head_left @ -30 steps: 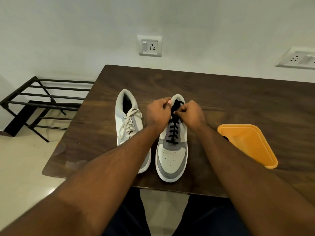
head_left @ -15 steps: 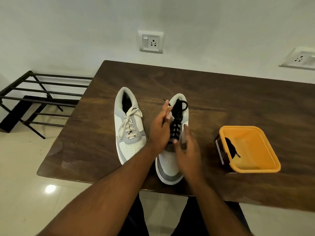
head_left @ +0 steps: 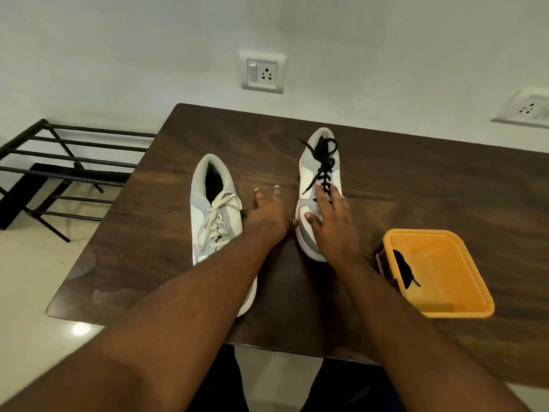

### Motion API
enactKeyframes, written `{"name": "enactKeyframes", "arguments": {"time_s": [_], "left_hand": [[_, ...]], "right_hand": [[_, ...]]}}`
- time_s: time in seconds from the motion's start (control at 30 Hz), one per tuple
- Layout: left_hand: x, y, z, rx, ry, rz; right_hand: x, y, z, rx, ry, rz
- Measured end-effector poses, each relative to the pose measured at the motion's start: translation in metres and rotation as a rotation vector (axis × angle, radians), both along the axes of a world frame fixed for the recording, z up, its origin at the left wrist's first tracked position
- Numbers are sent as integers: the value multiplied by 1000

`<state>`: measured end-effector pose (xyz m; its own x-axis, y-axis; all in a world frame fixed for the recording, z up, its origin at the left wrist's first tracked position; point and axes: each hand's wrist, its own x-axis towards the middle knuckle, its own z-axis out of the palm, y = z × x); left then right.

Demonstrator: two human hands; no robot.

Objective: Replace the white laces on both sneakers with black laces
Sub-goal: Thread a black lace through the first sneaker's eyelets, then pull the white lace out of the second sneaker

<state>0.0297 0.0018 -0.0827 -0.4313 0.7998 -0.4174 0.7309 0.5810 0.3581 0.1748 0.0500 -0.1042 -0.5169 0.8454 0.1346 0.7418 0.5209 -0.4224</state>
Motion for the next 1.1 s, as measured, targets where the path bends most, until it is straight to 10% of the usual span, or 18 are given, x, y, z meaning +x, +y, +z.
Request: {"name": "enactKeyframes", "arguments": {"time_s": [0.7,1.0,1.1], "left_hand": [[-20,73,1,-370,89,-139],[-20,50,19,-268,108,-203],[-16,36,20,24,-79,-105]], "right_hand": [[-56,154,3,-28,-245,16],[-42,120,29,-238,-89,-12],[-34,81,27,-288,34,-5]]}}
